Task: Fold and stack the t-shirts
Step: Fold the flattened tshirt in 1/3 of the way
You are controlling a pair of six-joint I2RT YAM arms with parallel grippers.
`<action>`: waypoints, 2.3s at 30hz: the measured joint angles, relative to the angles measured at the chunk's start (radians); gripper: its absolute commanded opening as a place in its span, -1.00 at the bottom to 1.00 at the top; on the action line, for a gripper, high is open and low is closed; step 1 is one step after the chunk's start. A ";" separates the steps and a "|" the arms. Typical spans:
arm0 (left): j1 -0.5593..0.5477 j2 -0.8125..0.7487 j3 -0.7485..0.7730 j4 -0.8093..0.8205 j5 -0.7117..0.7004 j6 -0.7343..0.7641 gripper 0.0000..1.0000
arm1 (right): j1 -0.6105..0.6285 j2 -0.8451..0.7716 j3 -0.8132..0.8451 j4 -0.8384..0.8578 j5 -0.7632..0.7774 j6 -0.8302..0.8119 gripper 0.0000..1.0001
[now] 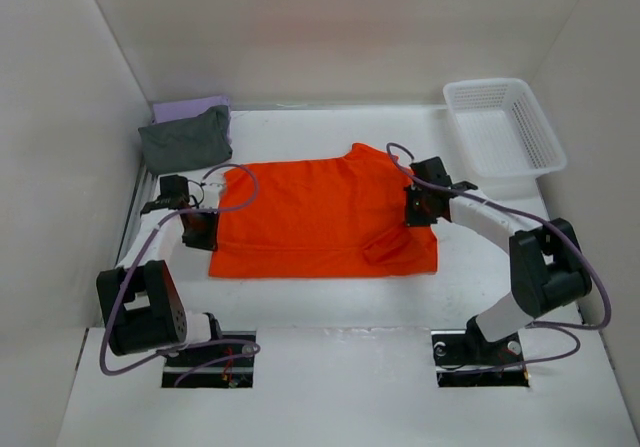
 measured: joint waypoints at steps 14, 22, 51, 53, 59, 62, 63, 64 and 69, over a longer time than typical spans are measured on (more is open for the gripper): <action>0.035 0.068 -0.002 0.068 -0.007 -0.016 -0.86 | -0.090 0.098 0.081 0.011 -0.037 -0.034 -0.93; 0.044 0.116 0.006 0.084 -0.019 -0.019 -0.26 | -0.120 0.116 0.099 0.015 -0.057 -0.040 0.14; -0.045 0.222 0.054 0.077 -0.072 0.022 -1.00 | -0.141 -0.460 -0.510 0.129 -0.027 0.517 -0.93; -0.029 0.208 0.042 0.085 -0.059 0.024 -1.00 | -0.142 -0.521 -0.538 0.127 -0.027 0.545 -0.98; 0.023 0.105 -0.017 0.051 -0.074 0.055 -0.94 | -0.127 -0.779 -0.609 0.019 -0.016 0.640 -0.99; 0.016 0.058 -0.030 0.026 -0.095 0.074 -0.48 | -0.108 -0.824 -0.611 -0.039 -0.001 0.688 -0.47; 0.011 0.055 -0.031 0.021 -0.103 0.083 -0.37 | -0.103 -0.824 -0.611 -0.053 0.010 0.698 -0.35; 0.008 0.056 -0.031 0.020 -0.111 0.086 -0.27 | -0.098 -0.822 -0.611 -0.069 0.021 0.703 -0.26; 0.037 0.077 -0.010 -0.011 -0.152 0.096 -0.14 | -0.048 -0.861 -0.597 -0.189 0.087 0.731 -0.32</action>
